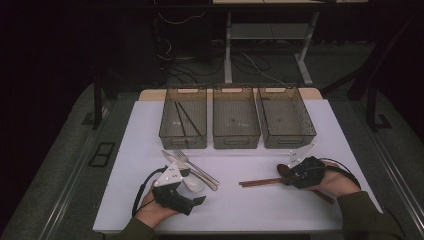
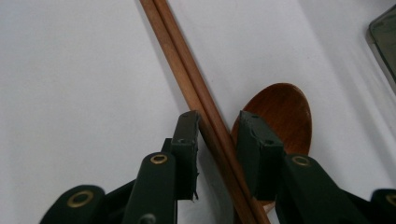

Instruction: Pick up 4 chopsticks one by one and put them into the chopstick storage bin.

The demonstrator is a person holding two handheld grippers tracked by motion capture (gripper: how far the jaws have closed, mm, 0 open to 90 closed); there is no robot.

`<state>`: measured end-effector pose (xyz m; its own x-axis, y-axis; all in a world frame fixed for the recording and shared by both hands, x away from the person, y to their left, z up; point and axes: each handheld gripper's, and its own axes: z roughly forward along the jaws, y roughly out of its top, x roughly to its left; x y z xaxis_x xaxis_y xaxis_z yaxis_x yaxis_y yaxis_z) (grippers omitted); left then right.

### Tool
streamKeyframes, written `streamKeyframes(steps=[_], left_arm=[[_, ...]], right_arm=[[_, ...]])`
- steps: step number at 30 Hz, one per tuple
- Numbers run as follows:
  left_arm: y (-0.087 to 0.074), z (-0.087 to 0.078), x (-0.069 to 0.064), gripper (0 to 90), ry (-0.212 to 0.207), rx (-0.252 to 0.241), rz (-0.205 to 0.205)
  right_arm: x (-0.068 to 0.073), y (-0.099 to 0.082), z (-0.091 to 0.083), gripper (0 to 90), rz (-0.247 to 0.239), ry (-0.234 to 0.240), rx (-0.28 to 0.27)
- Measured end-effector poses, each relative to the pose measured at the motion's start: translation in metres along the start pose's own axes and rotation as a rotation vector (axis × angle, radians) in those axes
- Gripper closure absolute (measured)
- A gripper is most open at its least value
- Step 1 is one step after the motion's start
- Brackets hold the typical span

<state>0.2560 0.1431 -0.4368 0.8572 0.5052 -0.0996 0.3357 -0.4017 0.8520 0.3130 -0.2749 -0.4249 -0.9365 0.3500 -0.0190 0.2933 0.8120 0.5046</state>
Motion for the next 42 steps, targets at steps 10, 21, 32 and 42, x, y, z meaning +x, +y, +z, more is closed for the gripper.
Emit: streamKeyframes(steps=[10,21,32,42], left_arm=[[0.0,0.0,0.0,0.0,-0.001,0.0,0.001],[0.0,0.0,0.0,0.0,-0.002,-0.002,0.0],[0.0,0.001,0.0,0.0,-0.002,-0.005,0.0],[0.001,0.001,0.0,0.0,-0.003,-0.001,0.0]], right_arm=[[0.005,-0.001,-0.001,70.2,-0.032,0.015,0.016],[0.01,-0.004,0.002,71.1,-0.036,0.046,0.026],[0.017,-0.004,0.003,74.6,-0.056,0.072,0.041],[0.026,-0.002,0.004,81.9,-0.048,0.08,0.05]])
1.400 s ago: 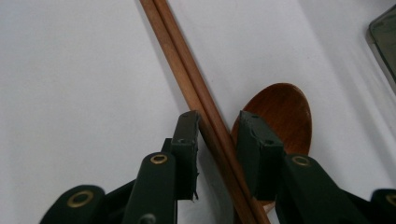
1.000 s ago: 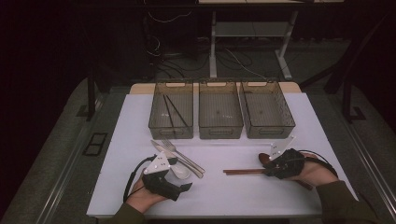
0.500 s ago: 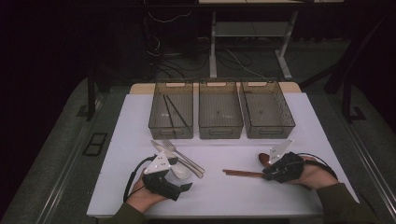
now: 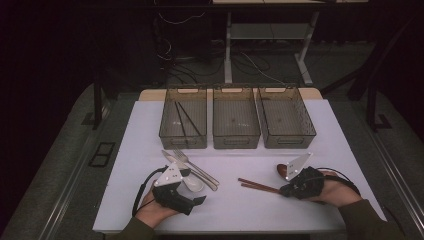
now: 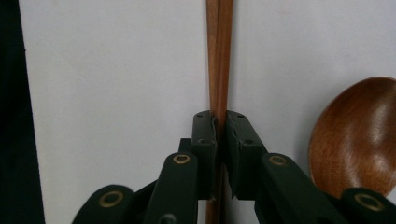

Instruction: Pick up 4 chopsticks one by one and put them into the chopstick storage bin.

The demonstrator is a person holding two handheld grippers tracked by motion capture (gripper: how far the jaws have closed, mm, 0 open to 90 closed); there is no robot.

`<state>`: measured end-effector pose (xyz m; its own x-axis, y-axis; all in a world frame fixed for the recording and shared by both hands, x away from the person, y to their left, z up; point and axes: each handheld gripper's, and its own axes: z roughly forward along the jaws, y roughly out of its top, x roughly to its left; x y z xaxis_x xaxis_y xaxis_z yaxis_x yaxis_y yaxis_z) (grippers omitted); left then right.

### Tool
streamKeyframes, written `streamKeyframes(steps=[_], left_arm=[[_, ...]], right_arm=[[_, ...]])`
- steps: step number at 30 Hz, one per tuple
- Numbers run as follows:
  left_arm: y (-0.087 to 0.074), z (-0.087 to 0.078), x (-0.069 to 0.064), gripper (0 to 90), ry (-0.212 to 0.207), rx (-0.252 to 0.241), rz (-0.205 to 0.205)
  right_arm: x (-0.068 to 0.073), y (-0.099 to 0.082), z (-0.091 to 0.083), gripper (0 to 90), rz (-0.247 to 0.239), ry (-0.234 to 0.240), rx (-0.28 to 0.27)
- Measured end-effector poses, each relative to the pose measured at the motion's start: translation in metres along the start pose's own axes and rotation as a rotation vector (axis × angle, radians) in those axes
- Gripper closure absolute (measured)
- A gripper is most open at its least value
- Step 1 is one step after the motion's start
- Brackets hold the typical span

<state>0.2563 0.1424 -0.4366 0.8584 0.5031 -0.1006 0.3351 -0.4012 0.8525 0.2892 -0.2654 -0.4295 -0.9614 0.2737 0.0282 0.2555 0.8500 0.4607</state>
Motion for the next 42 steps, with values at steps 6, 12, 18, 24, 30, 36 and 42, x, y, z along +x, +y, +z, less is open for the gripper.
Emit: streamKeyframes(steps=[6,12,18,24,30,36,42], left_arm=[[0.0001,0.0001,-0.0002,0.0,0.0,-0.002,-0.001],[0.0,0.0,-0.0001,0.0,-0.001,0.001,0.001],[0.0,0.0,-0.0001,0.0,0.0,0.001,0.001],[0.0,0.0003,-0.0001,0.0,-0.001,0.001,0.001],[0.0,0.0003,0.0,0.0,0.0,0.0,0.001],[0.0,0.0004,-0.0001,0.0,-0.001,0.001,0.002],[0.0,0.0002,-0.0002,0.0,-0.001,0.001,0.002]], right_arm=[[-0.0001,-0.0003,0.0,82.1,0.014,0.002,-0.003],[-0.002,-0.0007,-0.0005,82.8,0.034,0.006,-0.008],[-0.0039,-0.0017,-0.0022,83.1,0.043,0.009,-0.015],[-0.0045,-0.0021,-0.0041,83.1,0.068,0.023,-0.04],[-0.0062,-0.0021,-0.0059,83.1,0.076,0.021,-0.053],[-0.0074,-0.0026,-0.0057,82.8,0.084,0.021,-0.056],[-0.0076,-0.0022,-0.0036,82.6,0.083,0.02,-0.05]])
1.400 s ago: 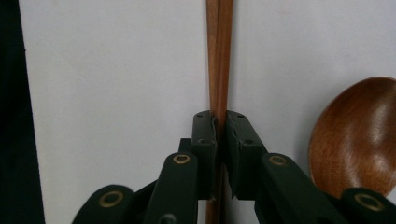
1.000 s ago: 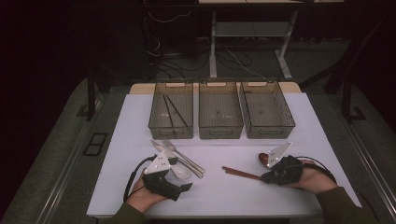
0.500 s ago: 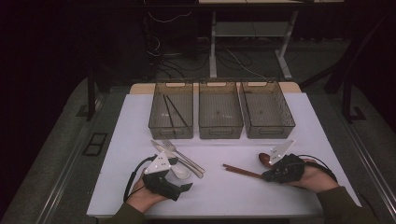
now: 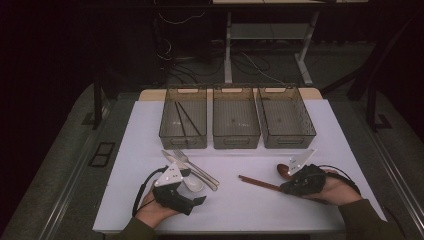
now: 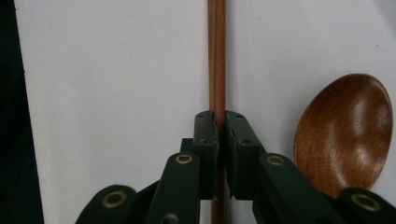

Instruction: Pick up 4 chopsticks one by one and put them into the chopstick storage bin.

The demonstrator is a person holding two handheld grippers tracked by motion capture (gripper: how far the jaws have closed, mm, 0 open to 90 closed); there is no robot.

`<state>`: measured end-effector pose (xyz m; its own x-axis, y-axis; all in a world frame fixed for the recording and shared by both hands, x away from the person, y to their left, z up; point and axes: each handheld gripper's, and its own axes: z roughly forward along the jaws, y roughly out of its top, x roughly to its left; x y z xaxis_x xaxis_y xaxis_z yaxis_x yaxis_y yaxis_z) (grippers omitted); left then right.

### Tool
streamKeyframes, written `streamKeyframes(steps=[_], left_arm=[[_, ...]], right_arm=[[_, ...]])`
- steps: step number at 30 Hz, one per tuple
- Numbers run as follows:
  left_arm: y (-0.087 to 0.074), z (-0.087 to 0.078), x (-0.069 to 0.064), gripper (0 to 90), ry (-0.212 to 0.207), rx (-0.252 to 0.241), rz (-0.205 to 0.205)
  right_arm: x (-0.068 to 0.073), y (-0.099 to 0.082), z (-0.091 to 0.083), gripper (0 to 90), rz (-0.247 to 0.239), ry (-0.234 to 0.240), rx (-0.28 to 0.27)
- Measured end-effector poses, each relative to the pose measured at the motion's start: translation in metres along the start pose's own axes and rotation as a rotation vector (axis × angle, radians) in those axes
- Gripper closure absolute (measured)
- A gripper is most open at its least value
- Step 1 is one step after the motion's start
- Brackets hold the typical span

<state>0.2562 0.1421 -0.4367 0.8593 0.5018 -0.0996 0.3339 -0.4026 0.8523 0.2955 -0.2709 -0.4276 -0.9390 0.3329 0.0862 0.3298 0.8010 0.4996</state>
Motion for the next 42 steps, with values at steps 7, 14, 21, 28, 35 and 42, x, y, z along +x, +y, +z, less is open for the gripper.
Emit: streamKeyframes(steps=[7,14,21,28,35,42], left_arm=[[0.0,0.0,0.0,0.0,0.0,0.0,0.0],[0.0,0.0,0.0,0.0,0.001,-0.001,0.0],[0.0,0.0,0.0,0.0,0.001,-0.001,0.001],[0.0,-0.001,-0.001,0.0,0.002,-0.003,0.003],[0.001,0.0,-0.001,0.0,0.001,-0.005,0.004],[0.001,0.001,-0.001,0.0,0.001,-0.002,0.006]], right_arm=[[-0.001,0.0,-0.008,83.4,0.016,-0.004,-0.031],[-0.002,0.004,-0.018,83.4,0.034,-0.011,-0.088],[-0.003,0.015,-0.022,83.4,0.083,-0.028,-0.132],[-0.001,0.028,-0.023,83.4,0.14,-0.042,-0.187],[0.0,0.044,-0.021,83.4,0.158,-0.061,-0.211],[-0.001,0.064,-0.019,83.4,0.19,-0.089,-0.238]])
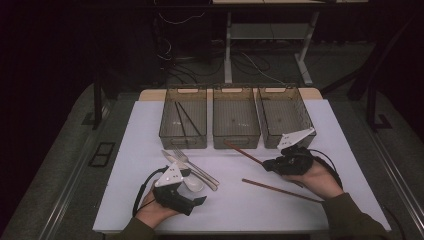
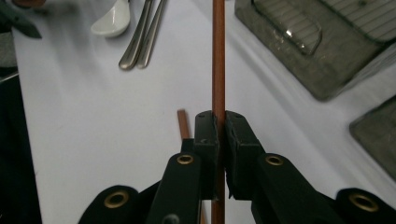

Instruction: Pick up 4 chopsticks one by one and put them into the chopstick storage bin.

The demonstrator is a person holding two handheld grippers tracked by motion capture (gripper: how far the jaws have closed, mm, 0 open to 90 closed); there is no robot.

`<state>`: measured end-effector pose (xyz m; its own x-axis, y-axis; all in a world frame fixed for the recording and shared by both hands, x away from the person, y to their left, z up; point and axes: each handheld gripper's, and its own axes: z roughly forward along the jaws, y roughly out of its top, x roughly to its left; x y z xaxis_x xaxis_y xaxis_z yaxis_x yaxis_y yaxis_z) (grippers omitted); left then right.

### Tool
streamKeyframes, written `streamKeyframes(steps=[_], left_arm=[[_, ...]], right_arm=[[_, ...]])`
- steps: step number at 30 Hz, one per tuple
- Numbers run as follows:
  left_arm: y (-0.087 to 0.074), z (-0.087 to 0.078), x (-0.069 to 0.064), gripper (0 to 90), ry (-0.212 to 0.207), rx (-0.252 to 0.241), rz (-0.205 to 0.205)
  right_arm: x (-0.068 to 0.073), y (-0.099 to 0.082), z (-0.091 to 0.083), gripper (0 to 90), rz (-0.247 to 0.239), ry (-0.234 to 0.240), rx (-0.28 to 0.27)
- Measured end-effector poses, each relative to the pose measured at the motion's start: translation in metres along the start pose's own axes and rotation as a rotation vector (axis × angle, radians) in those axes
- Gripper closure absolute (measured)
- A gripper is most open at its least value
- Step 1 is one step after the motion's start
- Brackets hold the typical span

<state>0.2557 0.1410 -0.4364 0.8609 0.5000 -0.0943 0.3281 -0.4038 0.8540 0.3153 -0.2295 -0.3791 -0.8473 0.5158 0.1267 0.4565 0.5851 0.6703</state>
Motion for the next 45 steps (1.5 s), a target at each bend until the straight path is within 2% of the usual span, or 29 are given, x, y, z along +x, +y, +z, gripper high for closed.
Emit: streamKeyframes(steps=[5,11,21,31,42,45], left_arm=[[0.0,0.0,0.0,0.0,0.0,-0.001,-0.002],[0.0,0.0,0.001,0.0,-0.002,-0.003,0.0],[0.0,0.001,0.001,0.0,-0.008,0.0,-0.001],[0.001,0.001,0.001,0.0,-0.01,-0.012,-0.007],[0.001,0.0,0.001,0.0,-0.013,-0.024,-0.014],[0.001,-0.001,0.001,0.0,-0.016,-0.027,-0.019]], right_arm=[[0.003,0.019,0.005,83.4,0.016,-0.016,-0.035],[0.006,0.045,0.018,83.4,0.015,-0.023,-0.063],[0.001,0.094,0.041,83.4,0.046,-0.059,-0.128],[-0.005,0.142,0.07,83.4,0.041,-0.086,-0.174],[-0.008,0.184,0.106,83.4,0.068,-0.104,-0.226],[-0.008,0.196,0.117,83.4,0.063,-0.111,-0.229]])
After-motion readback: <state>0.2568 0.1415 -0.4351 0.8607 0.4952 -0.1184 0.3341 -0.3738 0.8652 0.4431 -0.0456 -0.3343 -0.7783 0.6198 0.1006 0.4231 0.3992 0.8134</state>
